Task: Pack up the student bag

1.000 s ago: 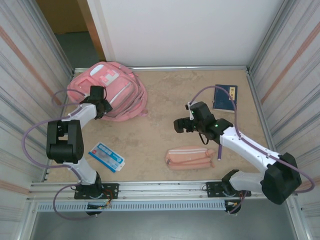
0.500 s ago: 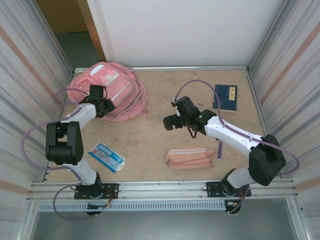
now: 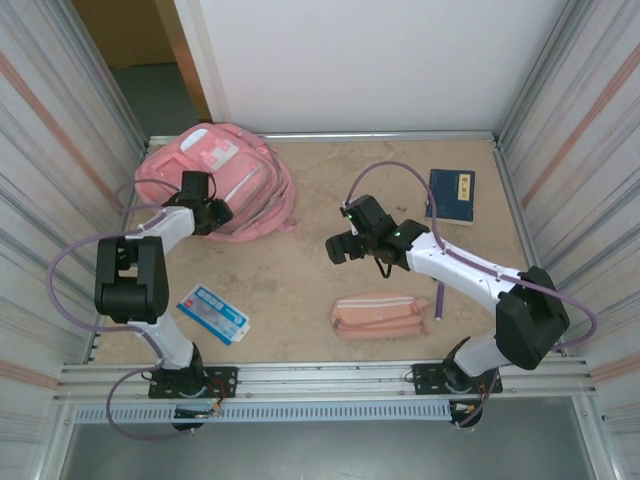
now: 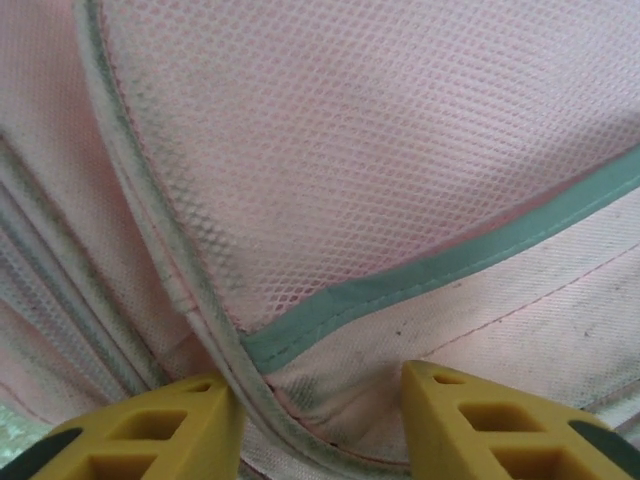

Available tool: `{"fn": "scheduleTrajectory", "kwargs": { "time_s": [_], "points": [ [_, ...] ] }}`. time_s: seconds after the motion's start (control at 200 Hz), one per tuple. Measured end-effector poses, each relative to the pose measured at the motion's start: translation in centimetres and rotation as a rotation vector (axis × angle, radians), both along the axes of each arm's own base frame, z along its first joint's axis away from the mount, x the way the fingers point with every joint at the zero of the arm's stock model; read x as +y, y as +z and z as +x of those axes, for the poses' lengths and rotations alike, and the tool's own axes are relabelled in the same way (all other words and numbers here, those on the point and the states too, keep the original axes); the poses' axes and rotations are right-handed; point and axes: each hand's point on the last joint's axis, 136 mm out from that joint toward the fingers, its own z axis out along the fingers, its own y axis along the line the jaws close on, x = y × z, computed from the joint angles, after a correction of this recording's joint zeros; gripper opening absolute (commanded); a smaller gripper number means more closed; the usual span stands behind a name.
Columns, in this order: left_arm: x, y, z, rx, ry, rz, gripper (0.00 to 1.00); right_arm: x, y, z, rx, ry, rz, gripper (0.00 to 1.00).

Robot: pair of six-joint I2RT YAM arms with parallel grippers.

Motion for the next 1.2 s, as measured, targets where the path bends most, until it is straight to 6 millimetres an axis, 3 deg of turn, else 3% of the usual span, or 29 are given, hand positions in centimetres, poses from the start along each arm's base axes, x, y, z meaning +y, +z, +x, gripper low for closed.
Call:
{"fn": "scheduleTrajectory", "kwargs": {
  "time_s": [0.08,0.296,0.366,0.466,0.621,0.777,0.942,1.057,1.203],
  "points": [
    [-0.2,0.0,0.3,-0.025,-0.004,-0.018,0.15,0.5,0.3,0.6,-0.004,-0.002,0.003,0.99],
    [-0.8,1.8,-0.8,-0.094,-0.027,-0.038,0.11,2.1,1.6,2.9,0.002,-0.044,0.08,0.99],
    [-2.0,2.6,-1.4,-0.112,-0.058,-0.046,0.09,2.3,1.8,4.1,0.024,-0.08,0.135,0.99],
    [-5.4,3.4,-2.3,-0.124,-0.143,-0.06,0.09,2.4,1.7,6.7,0.078,-0.148,0.237,0.96],
    [-10.2,4.6,-4.7,-0.115,-0.276,-0.089,0.09,3.0,-0.4,10.9,0.187,-0.207,0.372,0.83],
    [-11.3,5.4,-6.6,-0.097,-0.324,-0.124,0.08,4.2,-4.4,13.3,0.301,-0.203,0.415,0.71],
    [-11.8,5.5,-6.9,-0.09,-0.344,-0.159,0.08,5.8,-7.3,12.6,0.419,-0.18,0.458,0.4],
    [-12.2,5.4,-6.7,-0.092,-0.353,-0.183,0.08,5.2,-8.1,11.6,0.433,-0.189,0.478,0.32],
    [-13.0,4.3,-6.1,-0.049,-0.373,-0.207,0.08,4.1,-8.2,8.0,0.448,-0.194,0.478,0.27]
  ]
}}
